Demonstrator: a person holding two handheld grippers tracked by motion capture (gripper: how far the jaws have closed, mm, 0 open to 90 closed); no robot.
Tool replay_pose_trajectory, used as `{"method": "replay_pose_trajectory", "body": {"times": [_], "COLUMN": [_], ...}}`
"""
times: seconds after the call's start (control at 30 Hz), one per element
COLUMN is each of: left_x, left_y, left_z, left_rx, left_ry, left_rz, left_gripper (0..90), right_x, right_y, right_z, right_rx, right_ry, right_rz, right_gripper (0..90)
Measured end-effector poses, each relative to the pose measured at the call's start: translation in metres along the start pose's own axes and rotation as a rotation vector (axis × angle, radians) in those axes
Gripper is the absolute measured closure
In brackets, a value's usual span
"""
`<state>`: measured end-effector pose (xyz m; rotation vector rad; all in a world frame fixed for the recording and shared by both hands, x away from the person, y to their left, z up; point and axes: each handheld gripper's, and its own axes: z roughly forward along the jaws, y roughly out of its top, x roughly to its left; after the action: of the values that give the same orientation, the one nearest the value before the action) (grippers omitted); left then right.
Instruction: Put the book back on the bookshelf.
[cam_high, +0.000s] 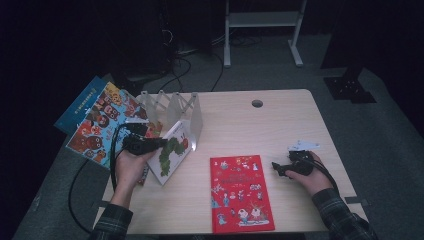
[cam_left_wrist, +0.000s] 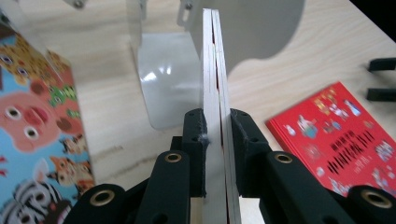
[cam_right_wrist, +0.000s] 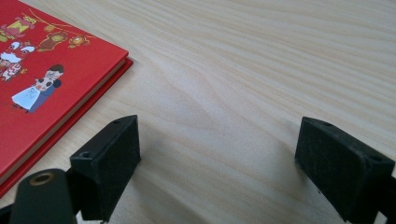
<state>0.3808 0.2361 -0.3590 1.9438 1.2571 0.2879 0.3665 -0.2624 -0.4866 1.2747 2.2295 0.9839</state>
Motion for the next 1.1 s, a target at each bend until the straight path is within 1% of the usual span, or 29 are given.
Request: {"method": "replay_pose_trajectory", "body": {"times": [0.1,0.17,0.27,0.37,0.43,0.5,0.6,0.7,0.87,1.03,1.1], "left_x": [0.001,0.001,0.001,0.002,0.002,0.002,0.002,0.001,0.0,0.0,0.0], "left_y": [0.006,0.011,0.016,0.022,0.026,0.029,0.035,0.04,0.048,0.051,0.051], "left_z": [0.006,0.011,0.018,0.024,0.029,0.034,0.041,0.049,0.059,0.065,0.067], "left_rx": [-0.014,-0.019,-0.03,-0.03,-0.033,-0.045,-0.047,-0.058,-0.068,-0.078,-0.075], "left_ry": [0.013,0.026,0.031,0.041,0.055,0.066,0.063,0.082,0.09,0.093,0.093], "left_rz": [-0.002,0.008,0.011,0.009,0.016,0.016,0.011,0.021,0.022,0.017,0.015], "left_gripper": [76.9,76.9,76.9,76.9,76.9,76.9,76.8,76.8,76.7,76.6,76.5], "right_x": [0.0,0.0,0.0,0.0,0.0,0.0,0.0,0.0,0.0,0.0,0.0], "right_y": [0.0,0.0,0.0,0.0,0.0,0.0,0.0,0.0,0.0,0.0,0.0], "right_z": [0.0,0.0,0.0,0.0,0.0,0.0,0.0,0.0,0.0,0.0,0.0], "right_rx": [0.0,0.0,0.0,0.0,0.0,0.0,0.0,0.0,-0.001,0.0,0.0], "right_ry": [0.0,0.0,0.0,0.0,0.0,0.0,0.0,0.0,0.0,0.001,0.0], "right_rz": [0.0,0.0,0.0,0.0,0.0,0.0,0.0,0.0,-0.001,-0.003,-0.004], "right_gripper": [13.0,13.0,13.0,13.0,13.0,13.0,12.9,12.9,12.9,12.9,12.9]}}
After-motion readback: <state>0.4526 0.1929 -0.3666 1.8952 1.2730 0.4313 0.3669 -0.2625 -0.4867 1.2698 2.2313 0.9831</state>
